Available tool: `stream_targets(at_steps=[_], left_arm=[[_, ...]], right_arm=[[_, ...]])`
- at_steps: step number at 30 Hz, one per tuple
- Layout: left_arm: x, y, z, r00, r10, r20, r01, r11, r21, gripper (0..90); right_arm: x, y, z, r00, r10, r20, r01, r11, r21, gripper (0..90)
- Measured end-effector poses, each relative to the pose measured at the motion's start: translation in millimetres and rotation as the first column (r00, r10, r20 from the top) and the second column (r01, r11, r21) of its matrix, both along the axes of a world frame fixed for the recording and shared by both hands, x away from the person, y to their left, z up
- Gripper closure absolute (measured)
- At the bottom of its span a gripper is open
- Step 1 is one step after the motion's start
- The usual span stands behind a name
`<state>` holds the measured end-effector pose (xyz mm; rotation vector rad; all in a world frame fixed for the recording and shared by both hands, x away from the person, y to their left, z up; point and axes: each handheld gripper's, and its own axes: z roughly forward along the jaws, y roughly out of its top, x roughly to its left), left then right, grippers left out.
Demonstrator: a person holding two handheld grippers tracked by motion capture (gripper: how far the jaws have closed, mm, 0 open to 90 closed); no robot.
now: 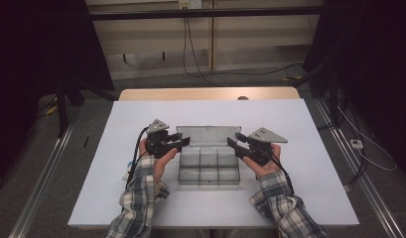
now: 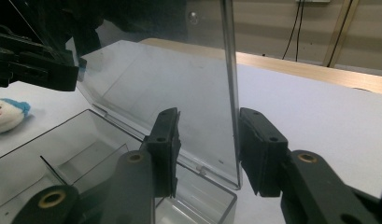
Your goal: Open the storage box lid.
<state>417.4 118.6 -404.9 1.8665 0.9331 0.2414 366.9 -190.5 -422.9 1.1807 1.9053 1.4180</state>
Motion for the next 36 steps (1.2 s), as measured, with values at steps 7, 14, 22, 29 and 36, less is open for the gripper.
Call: stream_targets(at_steps=[7,14,22,29,36], left_arm=[[5.4,-0.3,-0.3,1.0,-0.003,-0.001,0.003,1.0,0.003,59.7],[10.7,-1.5,-2.3,0.9999,0.007,-0.013,-0.008,0.9998,-0.019,60.5],[16.2,-4.2,-2.8,0.9998,0.018,-0.013,-0.018,0.9998,-0.01,61.4],[21.2,-6.4,-4.1,0.9996,0.025,-0.017,-0.025,0.9997,-0.008,61.5],[25.7,-8.7,-6.3,0.9991,0.037,-0.02,-0.037,0.9993,-0.002,61.7]], right_arm=[[4.3,0.1,-0.4,1.0,-0.008,0.002,0.008,1.0,0.002,60.1],[8.7,0.2,-0.7,0.9999,-0.014,-0.002,0.014,1.0,0.003,60.1],[13.8,0.9,-2.2,0.9998,-0.02,-0.004,0.02,1.0,0.002,59.9],[18.4,0.5,-4.4,0.9995,-0.028,-0.013,0.028,1.0,0.011,59.8],[24.4,2.0,-5.5,0.999,-0.037,-0.025,0.037,0.999,-0.002,59.2]])
